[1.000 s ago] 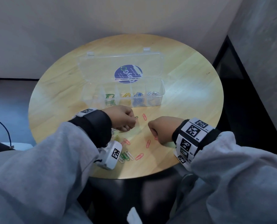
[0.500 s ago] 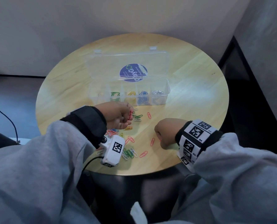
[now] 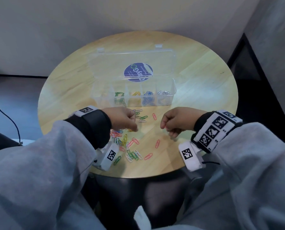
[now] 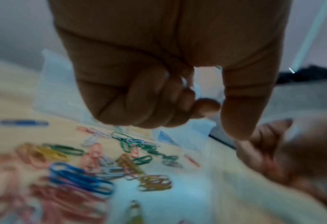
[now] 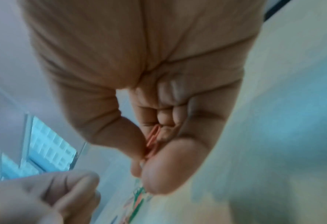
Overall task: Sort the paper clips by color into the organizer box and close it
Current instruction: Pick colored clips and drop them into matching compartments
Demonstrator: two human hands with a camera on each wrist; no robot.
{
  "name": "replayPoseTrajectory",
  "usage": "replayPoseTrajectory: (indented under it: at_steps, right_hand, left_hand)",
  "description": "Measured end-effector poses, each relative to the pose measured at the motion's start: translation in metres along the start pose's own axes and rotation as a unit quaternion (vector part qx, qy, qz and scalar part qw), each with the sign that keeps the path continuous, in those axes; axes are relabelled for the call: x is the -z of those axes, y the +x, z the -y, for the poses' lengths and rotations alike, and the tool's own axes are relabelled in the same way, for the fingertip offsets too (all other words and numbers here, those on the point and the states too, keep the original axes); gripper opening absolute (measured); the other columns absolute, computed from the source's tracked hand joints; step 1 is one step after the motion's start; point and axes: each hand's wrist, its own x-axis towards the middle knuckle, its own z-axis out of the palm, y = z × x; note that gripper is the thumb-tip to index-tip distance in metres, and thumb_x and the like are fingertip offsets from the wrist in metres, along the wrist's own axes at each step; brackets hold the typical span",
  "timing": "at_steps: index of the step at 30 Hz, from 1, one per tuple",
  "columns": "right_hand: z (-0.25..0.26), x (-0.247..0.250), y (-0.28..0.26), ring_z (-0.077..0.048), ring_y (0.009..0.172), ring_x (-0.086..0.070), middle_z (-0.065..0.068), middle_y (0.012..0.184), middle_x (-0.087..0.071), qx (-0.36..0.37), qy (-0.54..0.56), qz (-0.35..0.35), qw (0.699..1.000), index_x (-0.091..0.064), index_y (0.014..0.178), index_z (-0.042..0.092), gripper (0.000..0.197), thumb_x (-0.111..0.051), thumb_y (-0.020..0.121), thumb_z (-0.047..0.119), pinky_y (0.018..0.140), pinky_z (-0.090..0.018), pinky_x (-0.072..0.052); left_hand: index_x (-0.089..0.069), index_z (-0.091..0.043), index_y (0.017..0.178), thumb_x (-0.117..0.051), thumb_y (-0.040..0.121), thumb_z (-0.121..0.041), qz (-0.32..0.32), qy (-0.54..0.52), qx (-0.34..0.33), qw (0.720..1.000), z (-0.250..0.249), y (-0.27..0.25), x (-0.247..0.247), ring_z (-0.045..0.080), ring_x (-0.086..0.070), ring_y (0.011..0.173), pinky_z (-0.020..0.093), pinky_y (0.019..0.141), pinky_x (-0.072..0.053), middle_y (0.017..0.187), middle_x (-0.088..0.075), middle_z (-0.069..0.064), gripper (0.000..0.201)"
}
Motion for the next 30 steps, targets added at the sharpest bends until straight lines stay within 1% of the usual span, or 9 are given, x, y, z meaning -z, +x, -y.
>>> replayPoseTrajectory:
  at_steps: [2,5,8,12,15,20,23,25,30]
  right_hand:
    - [0.001,0.000,0.001,-0.017,0.056,-0.056,-0.009,0.065,-0.052,-0.014,0.049,0.004,0.999,-0.056,0.076,0.005,0.026,-0.037,0.088,-0.007,0.058,-0.025,-0.053]
    - [0.002,-0.004,0.002,-0.016,0.054,-0.050,-0.010,0.065,-0.048,-0.020,0.097,0.014,0.995,-0.052,0.070,0.005,0.031,-0.030,0.087,-0.010,0.044,-0.019,-0.045]
    - [0.003,-0.011,0.002,-0.015,0.053,-0.046,-0.012,0.067,-0.049,-0.019,0.091,0.045,0.995,-0.051,0.069,0.006,0.026,-0.037,0.087,-0.007,0.043,-0.018,-0.042]
    - [0.006,-0.018,0.000,-0.008,0.050,-0.048,0.000,0.062,-0.055,0.009,-0.105,0.013,0.994,-0.053,0.065,0.017,0.022,-0.062,0.085,0.017,0.052,-0.018,-0.041]
    - [0.007,-0.028,-0.002,-0.008,0.066,-0.053,0.008,0.072,-0.064,0.042,-0.256,-0.016,0.966,-0.058,0.066,0.024,0.014,-0.066,0.078,0.023,0.061,-0.020,-0.044]
    - [0.009,-0.036,-0.001,-0.010,0.074,-0.051,0.012,0.072,-0.051,0.050,-0.312,0.008,0.949,-0.062,0.078,0.028,0.008,-0.069,0.078,0.024,0.061,-0.021,-0.039]
    - [0.008,-0.037,0.002,-0.012,0.083,-0.051,0.013,0.083,-0.055,0.062,-0.340,0.013,0.938,-0.063,0.091,0.025,0.016,-0.070,0.077,0.020,0.065,-0.024,-0.040]
    - [0.008,-0.039,0.004,-0.013,0.084,-0.050,0.017,0.080,-0.053,0.073,-0.354,0.021,0.932,-0.061,0.090,0.025,0.017,-0.069,0.078,0.017,0.070,-0.026,-0.040]
    - [0.010,-0.038,0.008,-0.015,0.077,-0.048,0.011,0.071,-0.048,0.075,-0.392,0.036,0.916,-0.056,0.079,0.021,0.012,-0.068,0.081,0.020,0.055,-0.022,-0.034]
  left_hand:
    - [-0.051,-0.024,0.074,-0.067,0.075,-0.011,-0.022,0.129,-0.008,0.991,-0.004,-0.005,-0.005,0.012,-0.040,0.055,0.022,0.051,-0.031,0.062,-0.044,-0.006,0.020]
    - [-0.055,-0.032,0.100,-0.059,0.074,-0.010,0.003,0.297,-0.018,0.955,-0.008,-0.008,-0.012,0.017,-0.049,0.072,0.024,0.057,-0.035,0.084,-0.052,-0.003,0.034]
    - [-0.053,-0.035,0.112,-0.059,0.077,-0.010,0.045,0.371,-0.031,0.927,-0.006,-0.004,-0.016,0.019,-0.052,0.085,0.025,0.055,-0.033,0.102,-0.059,0.002,0.043]
    - [-0.055,-0.031,0.109,-0.062,0.077,-0.013,0.048,0.394,-0.051,0.917,-0.001,0.003,-0.022,0.019,-0.050,0.083,0.025,0.057,-0.034,0.092,-0.055,-0.001,0.037]
    - [-0.057,-0.028,0.099,-0.064,0.078,-0.017,0.039,0.395,-0.063,0.915,0.000,0.008,-0.023,0.018,-0.049,0.079,0.025,0.054,-0.032,0.074,-0.045,-0.008,0.025]
    - [-0.055,-0.031,0.089,-0.062,0.081,-0.023,0.042,0.378,-0.071,0.922,0.002,0.014,-0.026,0.018,-0.050,0.080,0.027,0.063,-0.036,0.076,-0.047,-0.007,0.014]
    - [-0.051,-0.030,0.086,-0.062,0.082,-0.025,0.042,0.376,-0.068,0.923,0.002,0.016,-0.025,0.017,-0.049,0.077,0.027,0.062,-0.036,0.069,-0.043,-0.008,0.013]
    - [-0.051,-0.030,0.087,-0.062,0.082,-0.026,0.047,0.374,-0.068,0.924,0.002,0.016,-0.024,0.016,-0.048,0.074,0.026,0.055,-0.034,0.067,-0.043,-0.008,0.013]
    - [-0.048,-0.027,0.088,-0.061,0.085,-0.040,0.047,0.362,-0.055,0.929,0.009,0.015,-0.023,0.016,-0.046,0.073,0.025,0.053,-0.030,0.069,-0.045,-0.008,0.018]
